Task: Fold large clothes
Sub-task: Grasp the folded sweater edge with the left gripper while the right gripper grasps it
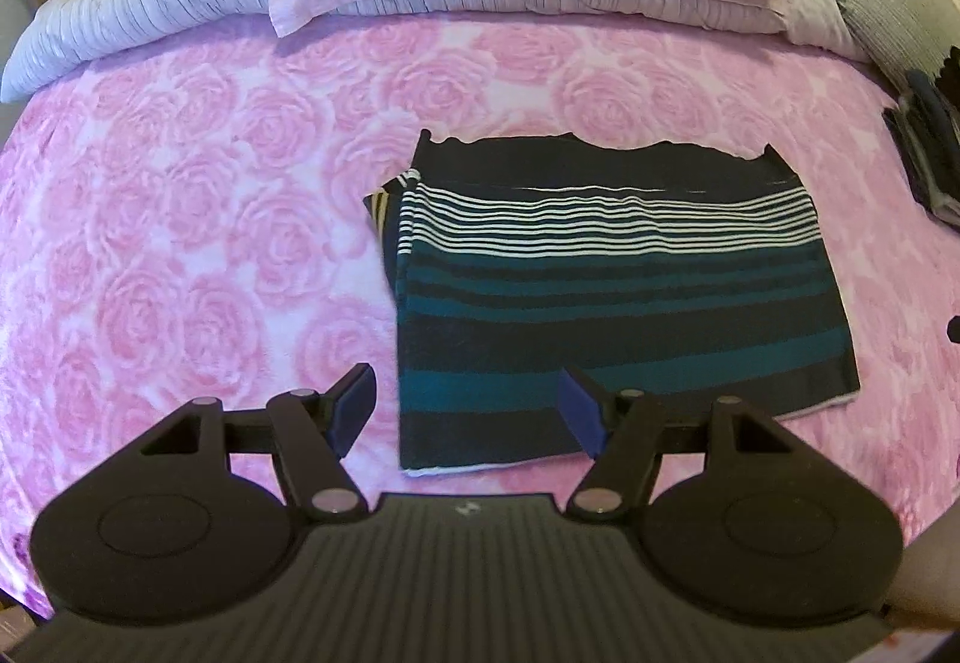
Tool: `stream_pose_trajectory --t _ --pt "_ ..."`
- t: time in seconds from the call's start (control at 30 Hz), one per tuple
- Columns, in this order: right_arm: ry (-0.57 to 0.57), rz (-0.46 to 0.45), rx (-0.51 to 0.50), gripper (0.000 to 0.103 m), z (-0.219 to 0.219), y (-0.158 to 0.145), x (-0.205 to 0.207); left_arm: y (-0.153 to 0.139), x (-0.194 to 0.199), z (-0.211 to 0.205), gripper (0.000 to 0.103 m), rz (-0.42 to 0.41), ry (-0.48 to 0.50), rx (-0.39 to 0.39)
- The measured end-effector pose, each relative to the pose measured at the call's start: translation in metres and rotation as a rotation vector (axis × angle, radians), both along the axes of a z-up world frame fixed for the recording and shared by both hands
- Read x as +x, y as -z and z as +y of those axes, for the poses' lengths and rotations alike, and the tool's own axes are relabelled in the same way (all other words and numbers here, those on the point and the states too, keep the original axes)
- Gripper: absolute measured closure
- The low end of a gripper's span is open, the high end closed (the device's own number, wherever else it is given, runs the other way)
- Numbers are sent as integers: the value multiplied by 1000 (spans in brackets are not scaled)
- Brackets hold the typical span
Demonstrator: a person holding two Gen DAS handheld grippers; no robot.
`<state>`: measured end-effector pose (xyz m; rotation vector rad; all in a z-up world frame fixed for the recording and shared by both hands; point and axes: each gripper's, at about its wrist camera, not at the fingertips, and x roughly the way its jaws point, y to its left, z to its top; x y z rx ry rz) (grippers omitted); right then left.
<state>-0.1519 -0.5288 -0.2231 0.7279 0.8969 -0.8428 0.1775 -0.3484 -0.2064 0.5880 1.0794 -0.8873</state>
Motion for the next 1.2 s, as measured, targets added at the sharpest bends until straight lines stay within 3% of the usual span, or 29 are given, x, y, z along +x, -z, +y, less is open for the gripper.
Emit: stream_pose_trajectory --t 0.23,0.43,0.57,0.7,0.83,0.87,0.97,1.07,1.13,1.17,1.2 --pt "15 -24 21 48 -50 53 -12 44 1 -26 39 -38 -45 29" --pt "28 -106 95 48 -85 112 -21 83 14 -44 41 -5 -38 -12" --pt "38 -164 137 48 -101 152 -24 112 25 -56 55 1 -6 -33" --pt "79 -226 197 48 -114 184 -32 143 43 -58 64 85 -23 -62" --pt "86 -345 291 48 -117 211 -46 171 56 -50 69 141 -36 -64" --pt "76 -368 288 48 -115 213 -48 175 59 -48 73 145 -37 -68" --pt "49 -410 282 48 -114 221 -52 180 68 -43 74 178 -30 -97" --pt "98 -493 327 48 -119 231 -63 182 76 -39 74 220 -35 -118" --pt "103 -495 340 49 -121 230 -61 183 79 -39 74 239 -25 -126" --pt "94 -476 333 50 -121 228 -57 183 81 -38 74 246 -20 -130" --pt "78 -441 322 64 -121 225 -49 183 82 -38 74 254 -16 -134"
